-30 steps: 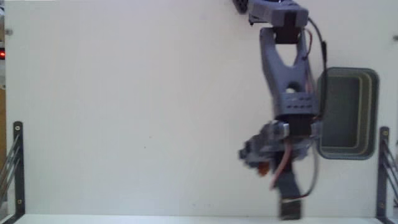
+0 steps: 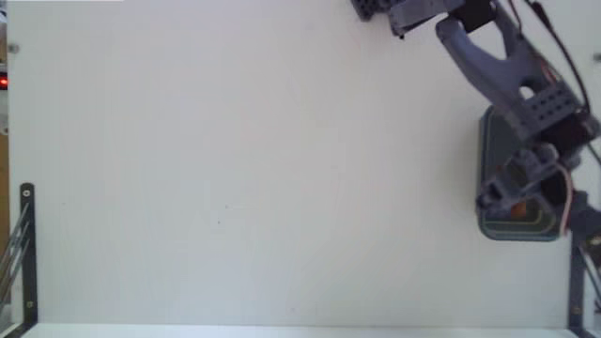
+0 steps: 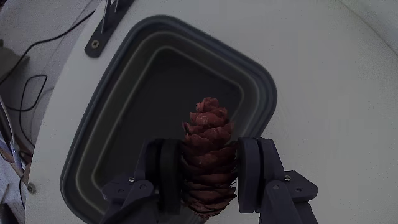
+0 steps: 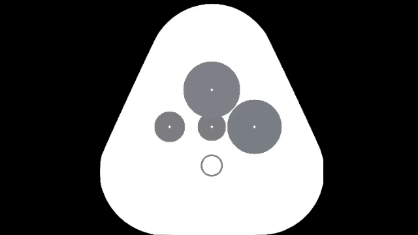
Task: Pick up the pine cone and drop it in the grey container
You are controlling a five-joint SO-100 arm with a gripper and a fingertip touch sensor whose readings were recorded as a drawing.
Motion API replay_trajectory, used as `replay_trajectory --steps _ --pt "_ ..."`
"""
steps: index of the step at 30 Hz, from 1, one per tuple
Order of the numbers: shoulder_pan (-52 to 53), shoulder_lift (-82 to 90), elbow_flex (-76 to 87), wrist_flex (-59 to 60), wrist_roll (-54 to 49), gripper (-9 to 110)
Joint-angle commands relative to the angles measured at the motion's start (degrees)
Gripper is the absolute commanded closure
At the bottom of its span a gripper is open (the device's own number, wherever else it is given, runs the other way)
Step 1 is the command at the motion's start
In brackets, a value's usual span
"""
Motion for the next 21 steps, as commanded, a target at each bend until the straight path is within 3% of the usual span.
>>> replay_trajectory --steps 1,15,16,21 --pt "-2.8 7.3 0.7 -1.1 0.3 54" --pt "-4.4 8.0 1.6 -1.3 0.3 54" --pt "-4.4 8.0 1.6 -1.3 0.3 -9" --pt "-4.4 8.0 1.6 -1.3 0.3 -9"
